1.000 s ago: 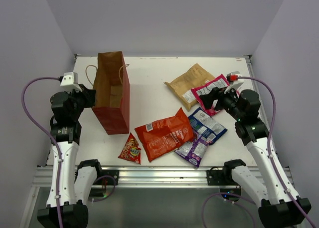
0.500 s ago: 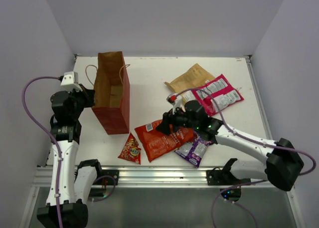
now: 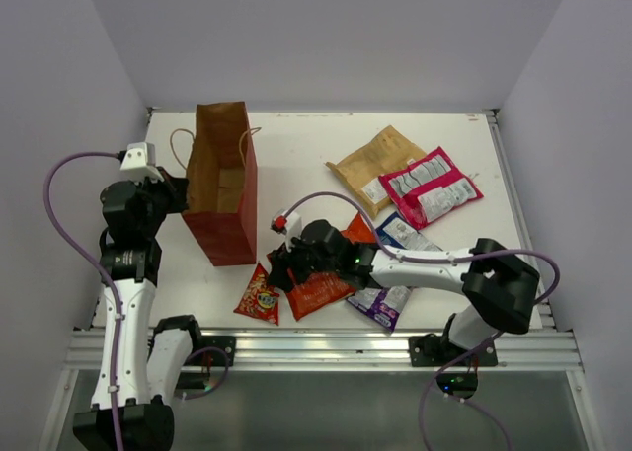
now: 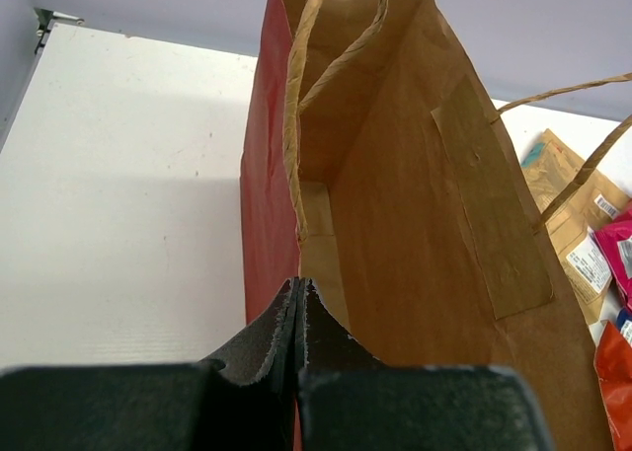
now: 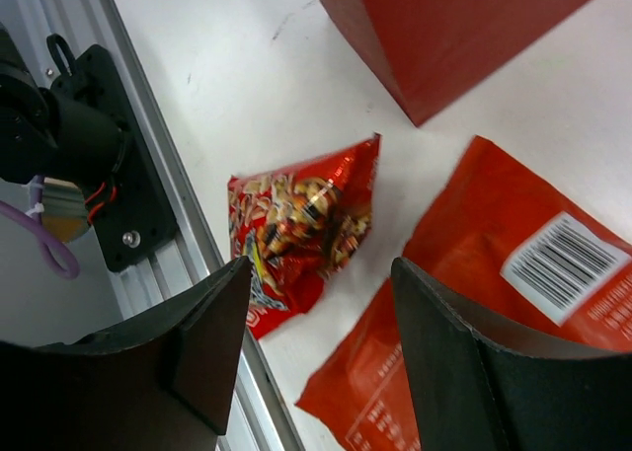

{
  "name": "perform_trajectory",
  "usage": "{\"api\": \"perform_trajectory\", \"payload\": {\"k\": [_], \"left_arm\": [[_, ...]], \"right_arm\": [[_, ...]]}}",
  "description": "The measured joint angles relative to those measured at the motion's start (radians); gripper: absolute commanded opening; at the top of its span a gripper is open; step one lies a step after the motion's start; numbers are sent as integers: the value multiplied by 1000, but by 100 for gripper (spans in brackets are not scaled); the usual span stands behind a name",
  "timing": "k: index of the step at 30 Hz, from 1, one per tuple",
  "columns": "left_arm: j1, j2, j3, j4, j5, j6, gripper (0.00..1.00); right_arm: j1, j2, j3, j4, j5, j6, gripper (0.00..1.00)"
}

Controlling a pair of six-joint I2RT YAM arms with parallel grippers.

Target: Place the snacks into the paper bag

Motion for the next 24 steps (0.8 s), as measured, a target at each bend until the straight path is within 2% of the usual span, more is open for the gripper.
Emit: {"api": "perform_trajectory", "payload": {"k": [6, 18, 19, 21, 22, 23, 24], "left_arm": [[-10, -7, 0, -4, -8, 2, 0], [-12, -7, 0, -6, -23, 22, 0], [-12, -7, 0, -6, -24, 22, 0], [-12, -7, 0, -6, -24, 23, 0], [-12, -7, 0, -6, -24, 23, 0], [-13, -7, 0, -6, -24, 23, 0], [-13, -7, 0, -6, -24, 23, 0]], "right_arm": [[46, 89, 57, 11, 6, 1, 61], [103, 146, 81, 2, 9, 3, 56], [108, 159, 81, 2, 9, 4, 51], [113, 178, 81, 2, 9, 6, 30], [114, 183, 81, 2, 8, 5, 19], [115, 186, 81, 1, 9, 5, 0], [115, 187, 81, -1, 13, 7, 0]]}}
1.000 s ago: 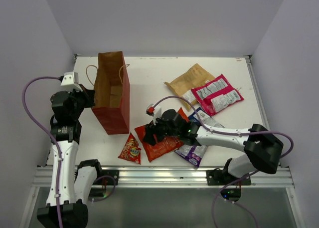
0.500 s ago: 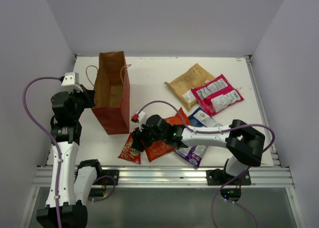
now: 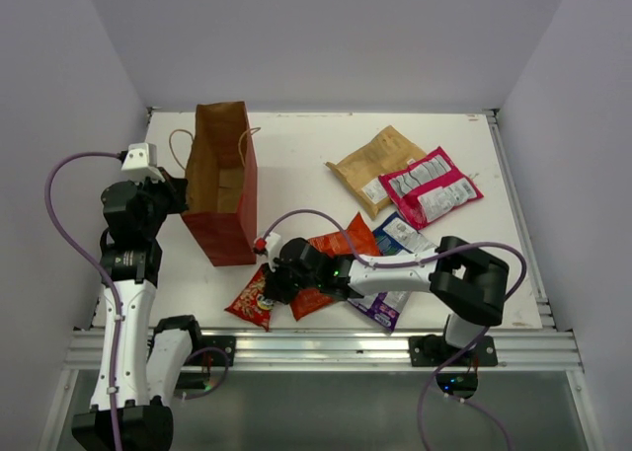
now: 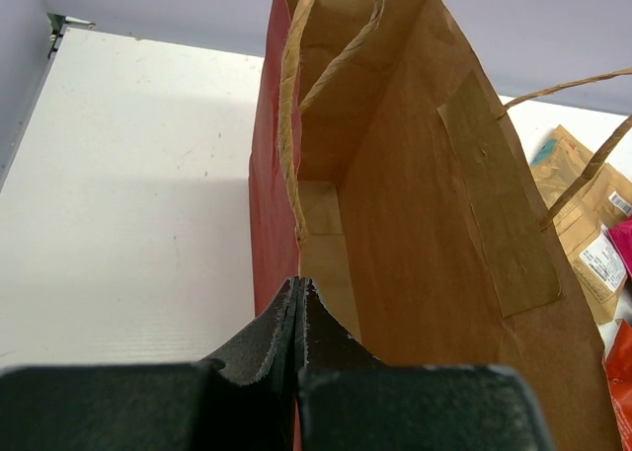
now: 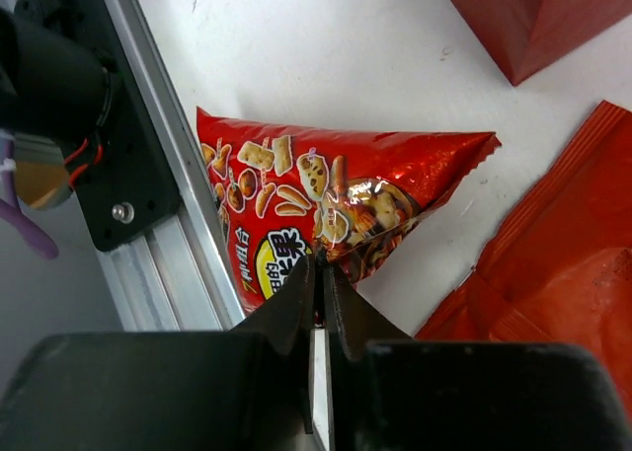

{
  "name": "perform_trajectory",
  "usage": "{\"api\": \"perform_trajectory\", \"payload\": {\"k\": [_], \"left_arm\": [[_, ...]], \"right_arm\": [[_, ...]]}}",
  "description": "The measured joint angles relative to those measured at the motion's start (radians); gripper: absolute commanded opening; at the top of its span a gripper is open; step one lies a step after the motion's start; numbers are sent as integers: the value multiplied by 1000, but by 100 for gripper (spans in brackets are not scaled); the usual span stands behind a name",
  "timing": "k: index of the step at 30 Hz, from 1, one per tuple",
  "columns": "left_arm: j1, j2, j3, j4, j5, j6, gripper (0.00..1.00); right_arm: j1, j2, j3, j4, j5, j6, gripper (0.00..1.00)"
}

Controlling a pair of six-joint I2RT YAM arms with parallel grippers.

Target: Place the snacks into the paper bag

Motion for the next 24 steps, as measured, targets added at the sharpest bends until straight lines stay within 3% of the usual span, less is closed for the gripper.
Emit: {"api": "perform_trajectory", "payload": {"k": [5, 11, 17, 24], "left_arm": [[-4, 0, 0, 0, -3, 0, 0], [-6, 0, 0, 0, -3, 0, 0], [-13, -6, 0, 0, -4, 0, 0], [-22, -10, 0, 0, -8, 0, 0]], "right_arm": [[3, -19, 0, -35, 48, -2, 0], [6, -237, 65, -321, 263, -78, 0], [4, -383, 414, -483, 471, -228, 0], [4, -266, 744, -483, 563, -401, 0]]}}
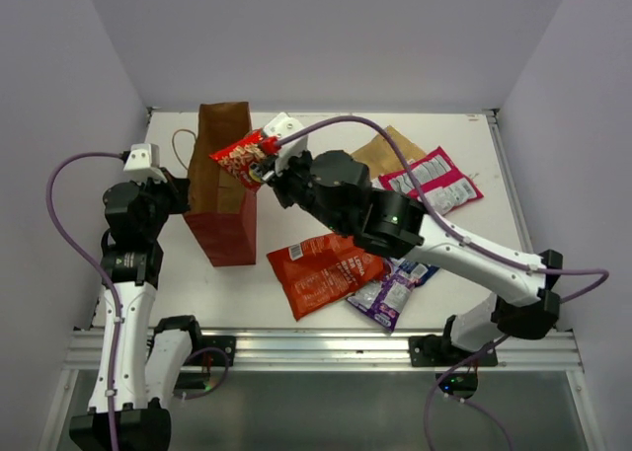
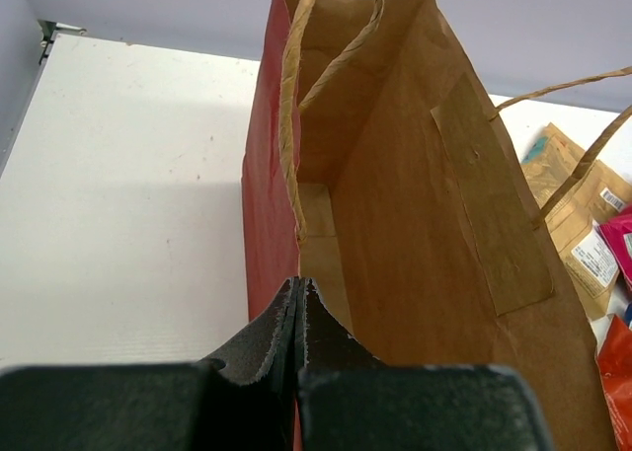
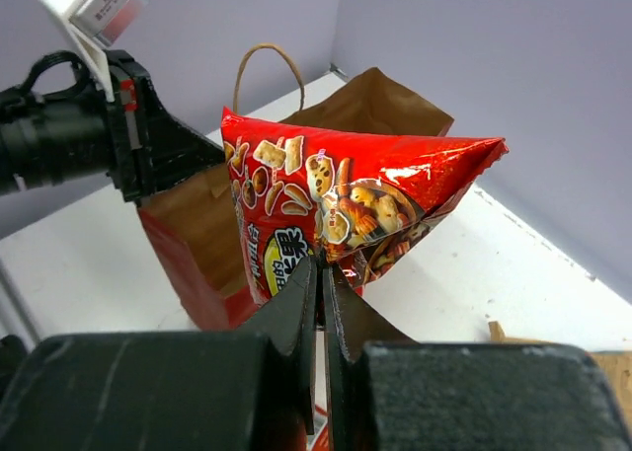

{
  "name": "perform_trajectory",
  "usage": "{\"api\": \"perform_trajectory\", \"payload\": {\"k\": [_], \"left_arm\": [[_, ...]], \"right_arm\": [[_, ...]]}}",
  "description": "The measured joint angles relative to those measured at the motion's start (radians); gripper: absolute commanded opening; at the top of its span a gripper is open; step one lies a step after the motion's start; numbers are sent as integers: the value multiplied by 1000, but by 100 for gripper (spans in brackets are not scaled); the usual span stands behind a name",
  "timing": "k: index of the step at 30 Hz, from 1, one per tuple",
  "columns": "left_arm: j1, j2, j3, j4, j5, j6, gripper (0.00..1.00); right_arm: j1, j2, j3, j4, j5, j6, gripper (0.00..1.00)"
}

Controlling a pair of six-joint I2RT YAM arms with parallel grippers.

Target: Place the snacks into the paper bag

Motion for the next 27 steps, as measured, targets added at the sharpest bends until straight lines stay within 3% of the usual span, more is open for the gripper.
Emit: {"api": "perform_trajectory", "payload": {"k": [12, 27], "left_arm": [[-23, -6, 0, 0, -14, 0, 0], [-36, -11, -2, 1, -26, 1, 0]], "right_arm": [[0, 400, 213, -15, 4, -138, 0], [-1, 476, 553, -89, 6, -226, 0]]}}
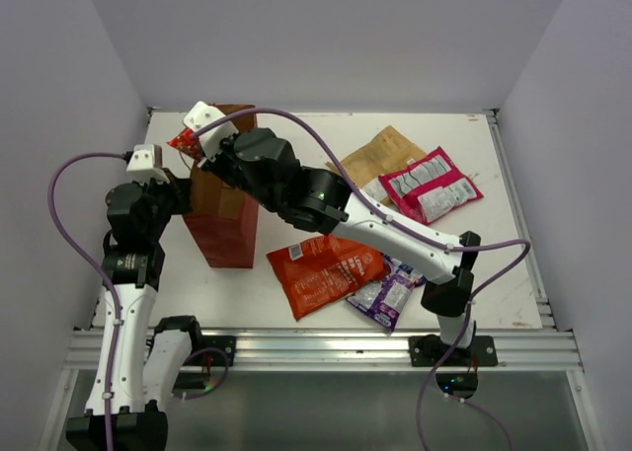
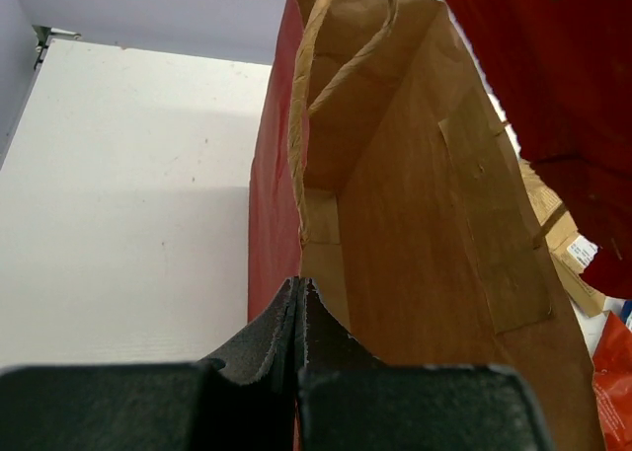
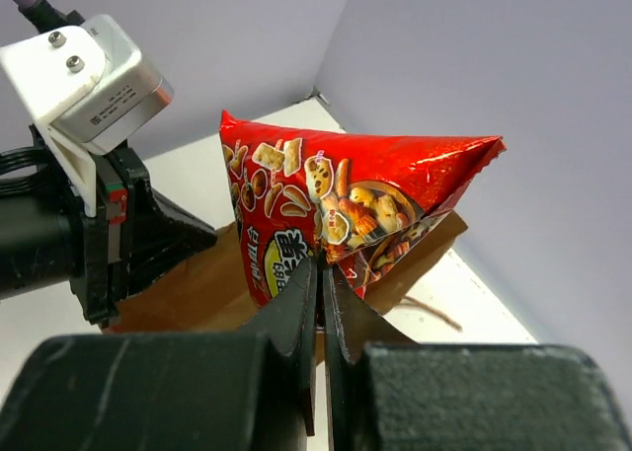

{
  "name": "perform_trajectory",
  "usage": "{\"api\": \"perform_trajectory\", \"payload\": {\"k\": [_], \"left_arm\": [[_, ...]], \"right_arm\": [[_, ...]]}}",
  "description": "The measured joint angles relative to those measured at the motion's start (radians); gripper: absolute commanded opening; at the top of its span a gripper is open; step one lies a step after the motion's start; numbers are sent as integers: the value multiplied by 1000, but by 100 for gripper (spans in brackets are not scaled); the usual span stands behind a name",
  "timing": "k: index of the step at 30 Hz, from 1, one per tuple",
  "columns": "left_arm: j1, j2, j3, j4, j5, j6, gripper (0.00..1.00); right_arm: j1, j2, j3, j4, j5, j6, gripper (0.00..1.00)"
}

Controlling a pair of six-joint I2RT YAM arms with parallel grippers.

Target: Place the snacks into the paper bag

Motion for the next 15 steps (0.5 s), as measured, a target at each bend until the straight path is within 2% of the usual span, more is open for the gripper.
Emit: {"api": "perform_trajectory", "payload": {"k": [15], "left_arm": [[-7, -1, -4, -2, -12, 0, 0]], "right_arm": [[0, 66, -139, -64, 3, 14, 0]]}}
